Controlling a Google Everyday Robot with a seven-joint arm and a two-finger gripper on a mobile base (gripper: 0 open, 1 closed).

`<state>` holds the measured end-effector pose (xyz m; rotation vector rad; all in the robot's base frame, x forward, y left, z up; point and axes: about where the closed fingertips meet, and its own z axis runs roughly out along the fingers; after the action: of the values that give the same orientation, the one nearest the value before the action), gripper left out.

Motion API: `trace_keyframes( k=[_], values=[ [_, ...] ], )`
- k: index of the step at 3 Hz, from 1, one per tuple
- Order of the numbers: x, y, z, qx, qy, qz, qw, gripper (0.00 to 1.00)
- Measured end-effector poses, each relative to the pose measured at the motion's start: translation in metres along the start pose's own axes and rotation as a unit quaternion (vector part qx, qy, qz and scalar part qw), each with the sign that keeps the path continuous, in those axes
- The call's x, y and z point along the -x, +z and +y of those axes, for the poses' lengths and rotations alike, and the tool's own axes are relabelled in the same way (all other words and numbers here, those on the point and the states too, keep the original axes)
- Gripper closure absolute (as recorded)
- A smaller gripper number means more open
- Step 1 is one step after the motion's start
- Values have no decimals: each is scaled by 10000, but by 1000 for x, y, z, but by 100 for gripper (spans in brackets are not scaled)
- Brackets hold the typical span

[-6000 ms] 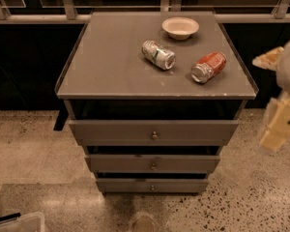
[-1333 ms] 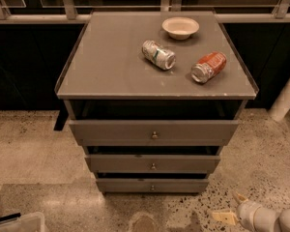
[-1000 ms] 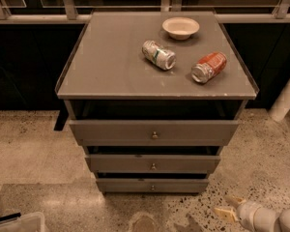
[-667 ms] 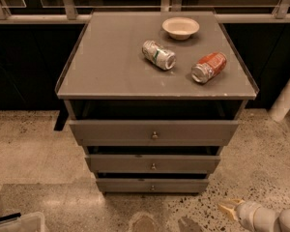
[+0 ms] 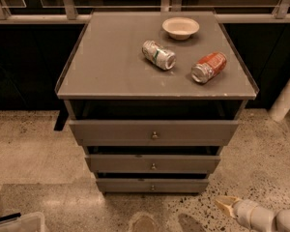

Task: Open bottom drawer

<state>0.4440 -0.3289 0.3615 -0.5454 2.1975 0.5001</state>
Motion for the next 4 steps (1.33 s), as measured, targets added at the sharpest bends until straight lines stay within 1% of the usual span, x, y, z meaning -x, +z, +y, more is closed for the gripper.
trace_keyframes(
  k=[1, 2, 3, 4],
  values=[
    [-4, 34, -16, 141, 90, -411, 9990, 100],
    [-6, 95, -34, 169, 54, -879, 9960, 100],
    [-7, 96, -36, 159, 67, -886, 9959, 100],
    [-14, 110, -37, 51, 292, -1028, 9943, 100]
  ],
)
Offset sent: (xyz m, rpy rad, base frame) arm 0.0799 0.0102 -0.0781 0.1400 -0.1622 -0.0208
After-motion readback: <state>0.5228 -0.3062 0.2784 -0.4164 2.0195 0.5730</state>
